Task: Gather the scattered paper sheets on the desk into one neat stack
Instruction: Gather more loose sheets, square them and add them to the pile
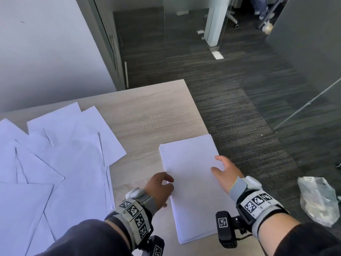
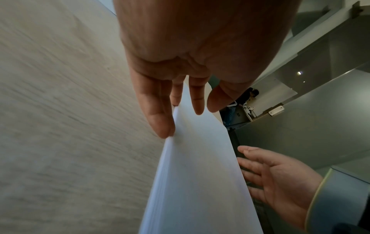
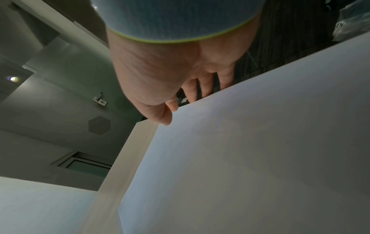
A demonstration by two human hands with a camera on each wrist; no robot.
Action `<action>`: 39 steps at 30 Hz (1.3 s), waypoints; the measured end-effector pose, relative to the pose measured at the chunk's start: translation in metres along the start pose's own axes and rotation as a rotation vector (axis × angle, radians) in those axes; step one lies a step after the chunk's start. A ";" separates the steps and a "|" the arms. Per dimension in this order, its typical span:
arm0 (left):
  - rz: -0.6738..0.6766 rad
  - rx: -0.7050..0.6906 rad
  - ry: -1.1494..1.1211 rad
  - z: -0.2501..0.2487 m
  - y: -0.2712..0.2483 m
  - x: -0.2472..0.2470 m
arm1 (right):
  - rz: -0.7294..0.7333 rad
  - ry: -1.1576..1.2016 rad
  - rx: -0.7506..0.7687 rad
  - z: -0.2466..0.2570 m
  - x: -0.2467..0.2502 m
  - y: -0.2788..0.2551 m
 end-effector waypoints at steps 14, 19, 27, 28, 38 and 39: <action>-0.376 -0.091 0.176 0.090 -0.045 0.165 | 0.147 -0.072 0.348 0.118 -0.094 -0.050; -0.540 -0.020 0.346 0.153 -0.076 0.240 | 0.369 -0.058 0.305 0.149 -0.174 -0.074; -0.502 0.450 0.505 0.247 -0.131 0.305 | 0.462 0.143 0.066 0.178 -0.255 -0.104; -0.496 0.465 0.494 0.254 -0.133 0.307 | 0.456 0.167 0.029 0.179 -0.260 -0.105; -0.398 0.117 0.461 0.228 -0.128 0.290 | 0.497 0.403 -0.055 0.215 -0.294 -0.131; -0.419 0.128 0.462 0.228 -0.129 0.297 | 0.476 0.393 -0.047 0.215 -0.295 -0.131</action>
Point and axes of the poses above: each hand's wrist, its own y-axis towards the middle knuckle, its own x-axis out of the back of the hand, z = x × y, the point moved 6 cm from there along y, towards the middle knuckle, and after that the axes turned 7 degrees about -x, right-handed, at the moved point
